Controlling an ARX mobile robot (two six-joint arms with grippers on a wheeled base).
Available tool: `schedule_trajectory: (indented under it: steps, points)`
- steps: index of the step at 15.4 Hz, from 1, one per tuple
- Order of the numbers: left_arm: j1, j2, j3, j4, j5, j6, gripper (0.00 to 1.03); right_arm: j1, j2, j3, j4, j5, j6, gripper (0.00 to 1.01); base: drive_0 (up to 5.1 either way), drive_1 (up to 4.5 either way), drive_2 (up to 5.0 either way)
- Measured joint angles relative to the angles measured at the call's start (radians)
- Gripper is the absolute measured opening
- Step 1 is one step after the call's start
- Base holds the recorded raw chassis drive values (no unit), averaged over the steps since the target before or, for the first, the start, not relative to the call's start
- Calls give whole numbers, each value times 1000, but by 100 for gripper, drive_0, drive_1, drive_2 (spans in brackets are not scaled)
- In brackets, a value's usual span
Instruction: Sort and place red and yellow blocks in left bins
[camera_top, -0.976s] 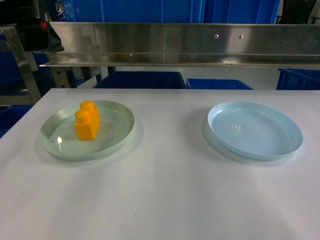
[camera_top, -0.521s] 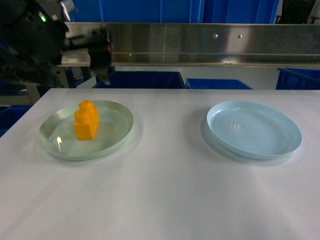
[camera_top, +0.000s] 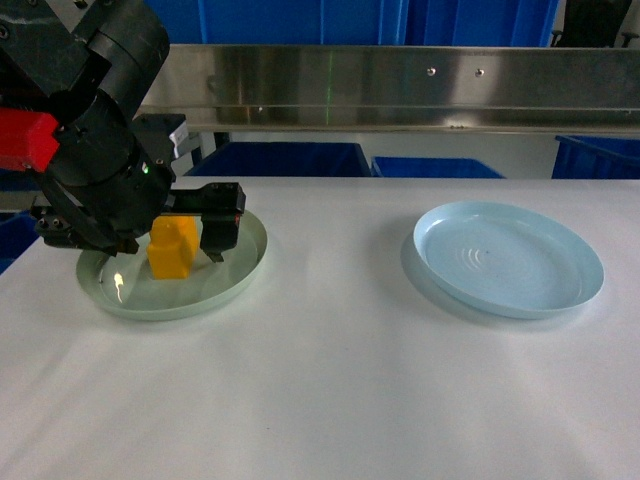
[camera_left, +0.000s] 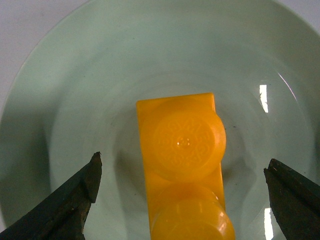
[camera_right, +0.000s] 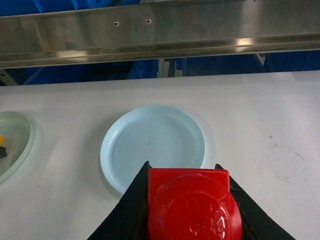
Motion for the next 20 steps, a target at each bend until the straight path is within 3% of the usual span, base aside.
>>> schedule_trajectory:
  steps: [1,2,5,6,7,11,14,15,16,18,20]
  points:
    - [0,0,-4,14,-3,9,98,0,0,0,0,0,0,27,0,0,0]
    - [0,0,-6,30,-8,17,90,0,0,0,0,0,0,27,0,0,0]
    - [2,0,-26,34,-10,24,54,0,0,0,0,0,0,27,0,0,0]
    - [2,0,-27,40,-9,24,36,0,0,0,0,0,0,27,0,0,0]
    - [2,0,-27,43,-8,24,28,0,0,0,0,0,0,27,0,0,0]
    - [25,-25,-59,140,26,39,27,0,0,0,0,0,0,27,0,0,0]
    - [164,-343,-213,379,167,145,27,0,0,0,0,0,0,27,0,0,0]
    - [243,-518,-315,467,249,157,27,0,0,0,0,0,0,27,0,0,0]
    - [269,-607,-371,474,280,160,27,0,0,0,0,0,0,27,0,0,0]
    - [266,-736,-440,409,316,167,27,0,0,0,0,0,0,27,0,0,0]
    - [219,-833,-473,361,336,165,26,0,0,0,0,0,0,27,0,0,0]
